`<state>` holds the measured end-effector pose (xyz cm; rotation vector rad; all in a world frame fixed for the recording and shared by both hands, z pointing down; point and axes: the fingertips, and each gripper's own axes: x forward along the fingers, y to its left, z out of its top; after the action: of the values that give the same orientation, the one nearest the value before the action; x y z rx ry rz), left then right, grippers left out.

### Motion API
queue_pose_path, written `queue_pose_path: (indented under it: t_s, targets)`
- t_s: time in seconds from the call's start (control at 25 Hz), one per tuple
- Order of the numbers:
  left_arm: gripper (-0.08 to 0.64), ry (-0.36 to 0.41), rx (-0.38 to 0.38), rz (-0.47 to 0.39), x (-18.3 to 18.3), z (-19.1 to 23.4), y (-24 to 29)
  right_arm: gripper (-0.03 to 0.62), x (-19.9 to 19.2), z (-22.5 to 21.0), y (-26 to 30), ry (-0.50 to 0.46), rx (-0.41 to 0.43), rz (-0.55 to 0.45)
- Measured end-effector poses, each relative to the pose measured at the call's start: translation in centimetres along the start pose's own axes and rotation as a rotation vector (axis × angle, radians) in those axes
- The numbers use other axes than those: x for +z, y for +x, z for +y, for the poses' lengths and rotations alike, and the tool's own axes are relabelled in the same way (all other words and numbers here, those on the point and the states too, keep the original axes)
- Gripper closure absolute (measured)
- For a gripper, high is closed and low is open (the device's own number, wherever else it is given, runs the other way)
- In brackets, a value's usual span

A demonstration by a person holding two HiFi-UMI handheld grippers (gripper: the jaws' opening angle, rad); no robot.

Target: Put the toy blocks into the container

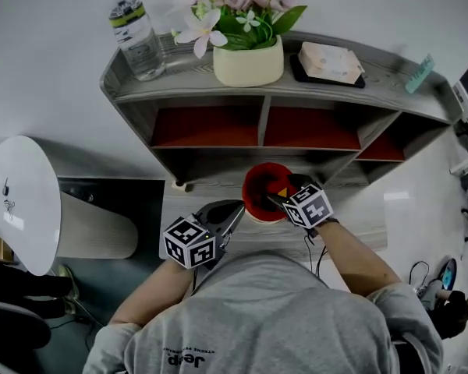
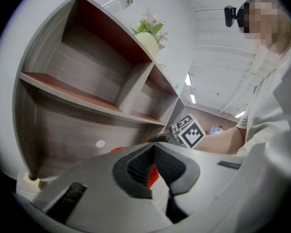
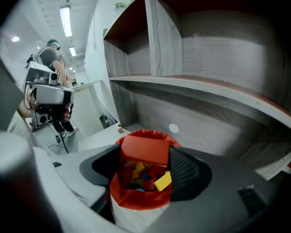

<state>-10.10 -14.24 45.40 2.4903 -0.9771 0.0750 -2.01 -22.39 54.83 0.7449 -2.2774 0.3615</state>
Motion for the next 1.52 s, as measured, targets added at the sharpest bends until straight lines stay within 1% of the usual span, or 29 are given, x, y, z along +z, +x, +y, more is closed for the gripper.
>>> queue_pose_path:
  t_s: [0.08, 0.12, 0.16, 0.28, 0.36, 0.44, 0.52, 0.6, 0.68, 0.76, 0.88, 0.96, 1.12, 1.28, 1.4, 1.48, 1.52]
  targets:
    - [0.548, -0.002, -0.016, 0.001, 0.1, 0.5, -0.5, 0.258, 0.3, 0.1, 0.4, 0.009, -0.017, 0.004]
    - [0.548, -0.003, -0.023, 0.001, 0.2, 0.6, -0.7, 0.227, 0.6, 0.2, 0.6, 0.019, -0.018, 0.003]
    - [0.548, -0.004, -0.029, 0.0, 0.2, 0.8, -0.8, 0.183, 0.8, 0.3, 0.6, 0.029, -0.017, 0.001]
    - [0.548, -0.009, -0.042, -0.004, 0.4, 1.3, -1.4, 0.183, 1.8, 0.7, 0.3, 0.032, -0.025, -0.01]
    - [0.548, -0.012, -0.043, -0.009, 0.4, 1.7, -1.9, 0.183, 2.5, 1.5, 0.1, 0.021, -0.014, -0.021]
    - [0.548, -0.019, -0.033, -0.016, 0.4, 2.3, -2.7, 0.184, 3.7, 3.4, -0.2, 0.002, 0.043, -0.049]
    - [0.548, -0.032, -0.009, -0.025, 0.3, 3.3, -3.9, 0.19, 5.1, 7.0, -0.2, -0.043, 0.147, -0.084]
    - [0.548, -0.051, 0.032, -0.038, -0.1, 4.7, -5.4, 0.219, 5.9, 11.4, 0.5, -0.131, 0.259, -0.096]
    - [0.548, -0.078, 0.084, -0.052, -0.8, 6.3, -7.3, 0.247, 5.6, 15.4, 2.2, -0.237, 0.343, -0.07]
    - [0.548, -0.101, 0.144, -0.062, -1.8, 7.9, -9.4, 0.256, 4.5, 18.3, 5.0, -0.315, 0.393, -0.021]
    - [0.548, -0.138, 0.239, -0.065, -4.0, 10.0, -13.2, 0.276, 1.9, 21.3, 10.2, -0.372, 0.436, 0.057]
    - [0.548, -0.175, 0.305, -0.064, -5.9, 10.9, -16.0, 0.282, 0.1, 23.4, 13.5, -0.406, 0.462, 0.112]
    - [0.548, -0.248, 0.416, -0.058, -9.8, 11.8, -21.1, 0.291, -4.0, 26.6, 19.2, -0.49, 0.475, 0.228]
    - [0.548, -0.306, 0.465, -0.051, -12.6, 11.9, -23.8, 0.297, -8.1, 27.3, 23.3, -0.593, 0.427, 0.342]
    - [0.548, -0.342, 0.481, -0.043, -14.2, 11.5, -24.9, 0.333, -9.8, 27.2, 24.7, -0.602, 0.396, 0.385]
    - [0.548, -0.357, 0.483, -0.034, -14.9, 11.3, -25.2, 0.36, -10.3, 27.4, 25.2, -0.596, 0.393, 0.388]
    - [0.548, -0.359, 0.481, -0.03, -15.1, 11.2, -25.2, 0.383, -10.4, 27.5, 25.3, -0.592, 0.395, 0.384]
